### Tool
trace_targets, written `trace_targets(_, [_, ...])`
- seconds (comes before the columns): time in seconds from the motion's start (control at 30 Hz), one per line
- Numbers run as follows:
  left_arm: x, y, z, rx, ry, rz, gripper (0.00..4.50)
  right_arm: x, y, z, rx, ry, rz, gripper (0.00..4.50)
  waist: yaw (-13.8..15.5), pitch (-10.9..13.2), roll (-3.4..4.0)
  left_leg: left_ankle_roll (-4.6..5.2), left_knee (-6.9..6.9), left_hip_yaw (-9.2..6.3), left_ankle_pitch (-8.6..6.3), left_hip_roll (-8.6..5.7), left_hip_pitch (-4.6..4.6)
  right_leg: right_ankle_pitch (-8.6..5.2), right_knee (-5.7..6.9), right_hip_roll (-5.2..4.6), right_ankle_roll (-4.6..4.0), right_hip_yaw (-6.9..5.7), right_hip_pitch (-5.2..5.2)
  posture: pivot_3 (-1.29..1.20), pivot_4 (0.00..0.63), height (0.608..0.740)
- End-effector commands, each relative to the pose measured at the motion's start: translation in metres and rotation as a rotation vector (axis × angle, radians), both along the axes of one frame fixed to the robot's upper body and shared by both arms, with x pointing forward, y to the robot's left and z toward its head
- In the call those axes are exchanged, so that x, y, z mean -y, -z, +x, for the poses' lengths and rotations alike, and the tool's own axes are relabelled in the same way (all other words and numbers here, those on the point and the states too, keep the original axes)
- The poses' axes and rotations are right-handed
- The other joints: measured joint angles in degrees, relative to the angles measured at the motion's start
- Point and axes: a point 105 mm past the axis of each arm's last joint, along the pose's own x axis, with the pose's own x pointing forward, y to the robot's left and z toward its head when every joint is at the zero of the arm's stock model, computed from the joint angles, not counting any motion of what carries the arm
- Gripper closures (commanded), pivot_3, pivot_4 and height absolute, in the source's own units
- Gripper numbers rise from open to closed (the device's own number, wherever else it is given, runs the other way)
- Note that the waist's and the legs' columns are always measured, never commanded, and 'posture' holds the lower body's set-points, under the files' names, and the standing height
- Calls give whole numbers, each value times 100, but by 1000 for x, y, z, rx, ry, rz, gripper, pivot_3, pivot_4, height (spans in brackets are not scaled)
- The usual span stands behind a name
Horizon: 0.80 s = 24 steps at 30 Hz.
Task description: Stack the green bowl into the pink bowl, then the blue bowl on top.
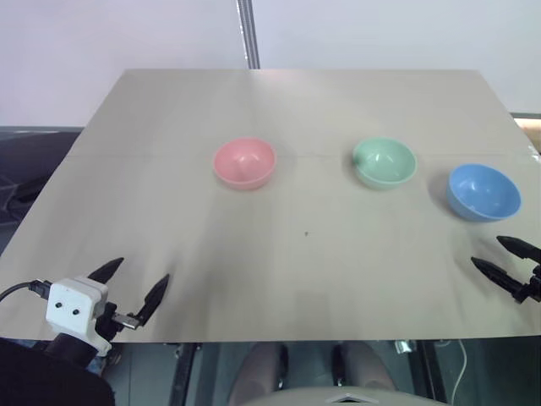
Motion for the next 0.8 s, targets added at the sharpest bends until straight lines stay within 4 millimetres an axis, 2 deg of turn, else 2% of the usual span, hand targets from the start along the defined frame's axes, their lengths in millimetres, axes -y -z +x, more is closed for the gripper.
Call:
trace_targets(0.03, [-1, -8, 3, 26, 9, 28, 0, 3, -10, 0, 48, 11, -3, 31, 1, 0, 0, 0, 0, 0, 0, 0, 0, 0, 0, 0, 0, 0, 0, 0, 150, 740])
trace_targets(0.2, [-3, -11, 7, 52, 13, 29, 0, -2, -7, -1, 52, 10, 10, 31, 11, -1, 2, 0, 2, -1, 0, 0, 1, 0, 3, 1, 0, -1, 1, 0, 150, 740])
trace_targets(0.8, [-1, -10, 9, 59, 32, 29, 0, -13, -13, 3, 94, -13, 35, 31, -2, -2, 2, -1, 3, 1, 0, 0, 1, 1, 4, 1, 1, 1, 0, 0, 150, 740])
